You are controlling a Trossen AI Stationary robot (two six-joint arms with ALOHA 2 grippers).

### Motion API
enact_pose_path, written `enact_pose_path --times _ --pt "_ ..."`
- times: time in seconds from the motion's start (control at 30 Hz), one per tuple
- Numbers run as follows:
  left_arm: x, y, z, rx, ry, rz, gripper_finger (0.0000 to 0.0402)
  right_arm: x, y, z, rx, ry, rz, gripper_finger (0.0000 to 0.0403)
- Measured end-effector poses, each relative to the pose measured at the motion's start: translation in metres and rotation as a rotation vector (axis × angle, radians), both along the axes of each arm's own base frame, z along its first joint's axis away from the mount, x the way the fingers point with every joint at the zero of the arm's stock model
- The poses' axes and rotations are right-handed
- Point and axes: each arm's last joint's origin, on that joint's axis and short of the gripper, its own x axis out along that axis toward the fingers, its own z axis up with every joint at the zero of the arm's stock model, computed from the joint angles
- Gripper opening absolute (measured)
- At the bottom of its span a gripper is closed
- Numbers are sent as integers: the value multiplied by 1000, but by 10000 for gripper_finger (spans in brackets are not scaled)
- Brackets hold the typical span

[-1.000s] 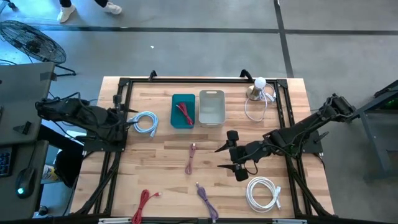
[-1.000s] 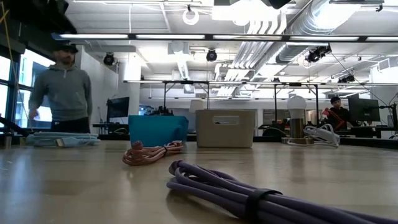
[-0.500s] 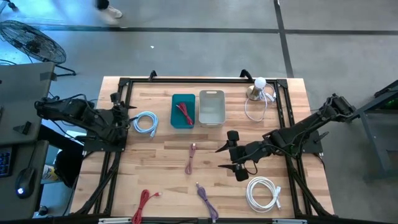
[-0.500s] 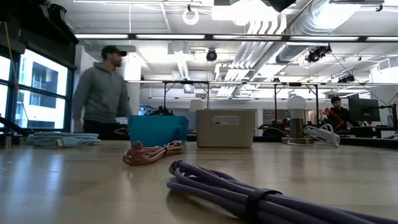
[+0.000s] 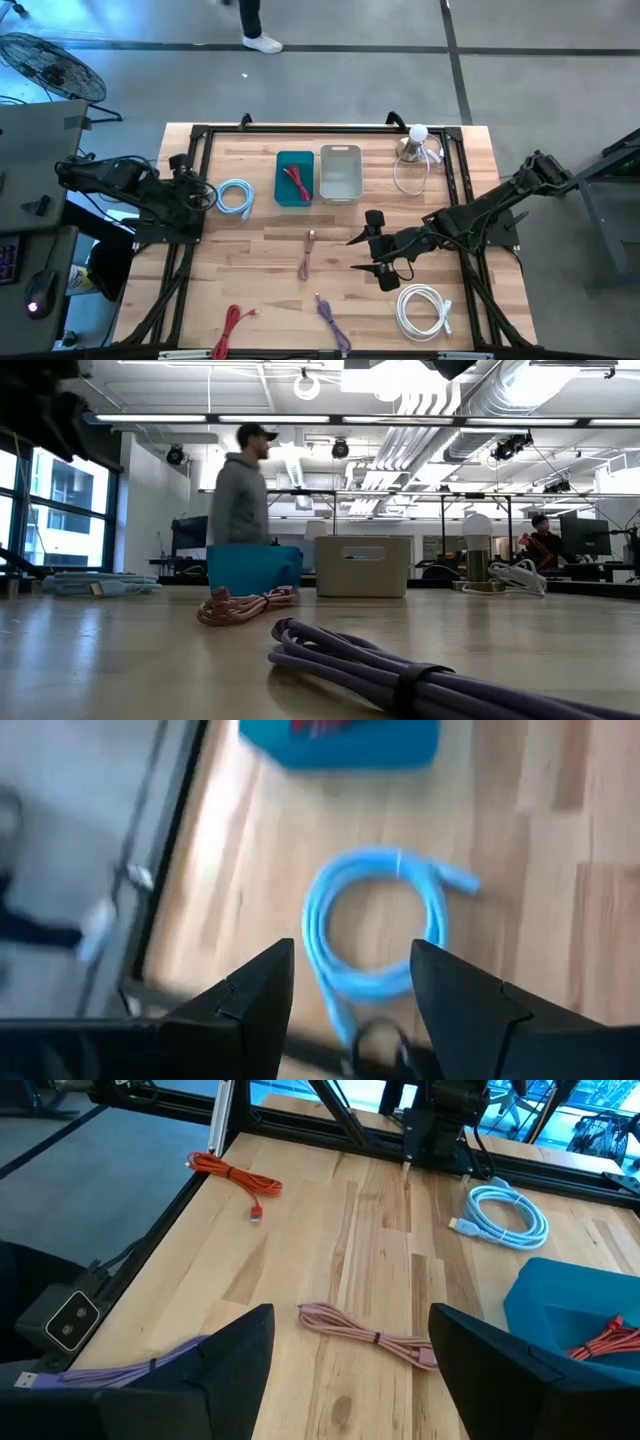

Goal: Pick & Place USB Port
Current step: Put the blue HDMI into the white bin

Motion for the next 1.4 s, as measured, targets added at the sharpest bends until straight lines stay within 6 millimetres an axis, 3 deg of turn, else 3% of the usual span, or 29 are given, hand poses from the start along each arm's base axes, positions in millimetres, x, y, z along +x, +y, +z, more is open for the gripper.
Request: enact_pose_path --times 0.23,0.6,1.03,1.4 --pt "4 -4 0 -95 -1 -50 195 1 0 1 -4 -8 1 259" --pt "28 -11 -4 -44 130 -83 195 1 0 2 1 -18 1 259" --pt "33 -13 -3 -27 110 -125 195 1 0 2 6 -20 0 259" --pt "29 -5 43 69 -26 -78 195 1 0 3 11 -30 0 259"
